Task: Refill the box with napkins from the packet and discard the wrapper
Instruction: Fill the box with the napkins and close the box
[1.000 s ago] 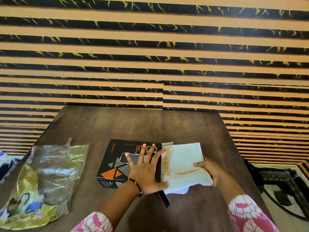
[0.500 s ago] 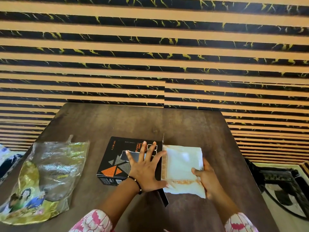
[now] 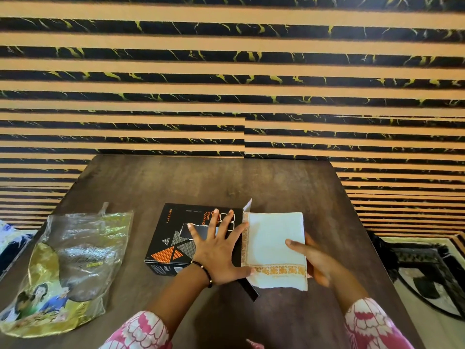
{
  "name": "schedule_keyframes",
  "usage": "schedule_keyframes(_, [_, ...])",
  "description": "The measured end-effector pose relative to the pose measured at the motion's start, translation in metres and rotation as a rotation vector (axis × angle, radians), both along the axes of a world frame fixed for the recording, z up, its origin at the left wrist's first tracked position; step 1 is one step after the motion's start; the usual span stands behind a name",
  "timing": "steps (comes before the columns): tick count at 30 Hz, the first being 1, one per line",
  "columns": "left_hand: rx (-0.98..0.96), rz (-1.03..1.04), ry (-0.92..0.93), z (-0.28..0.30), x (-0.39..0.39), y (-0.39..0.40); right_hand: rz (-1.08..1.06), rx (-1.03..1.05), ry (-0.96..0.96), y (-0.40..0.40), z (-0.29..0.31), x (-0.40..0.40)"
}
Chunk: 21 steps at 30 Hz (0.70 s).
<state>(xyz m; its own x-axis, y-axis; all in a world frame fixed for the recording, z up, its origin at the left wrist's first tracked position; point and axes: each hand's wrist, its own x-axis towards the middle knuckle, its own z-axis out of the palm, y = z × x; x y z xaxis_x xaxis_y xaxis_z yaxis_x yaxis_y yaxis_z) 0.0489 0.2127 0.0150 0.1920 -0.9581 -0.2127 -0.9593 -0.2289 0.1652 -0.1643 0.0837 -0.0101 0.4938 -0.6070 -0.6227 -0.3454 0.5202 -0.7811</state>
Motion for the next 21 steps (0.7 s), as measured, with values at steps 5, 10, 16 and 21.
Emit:
schedule_keyframes(5, [0.001, 0.003, -0.008, -0.001, 0.0, -0.001, 0.123, -0.008, 0.037, -0.001, 0.01, 0.009])
schedule_keyframes(10, [0.022, 0.009, -0.012, -0.003, 0.001, -0.003, 0.12, -0.024, 0.023, 0.004, 0.012, 0.022])
schedule_keyframes(16, [-0.014, 0.017, -0.003, 0.0, 0.0, 0.0, -0.074, 0.075, -0.215, 0.001, 0.006, -0.002])
schedule_keyframes(21, [-0.191, 0.069, 0.06, 0.0, -0.001, 0.0, -0.336, 0.105, -0.578, 0.018, 0.026, -0.009])
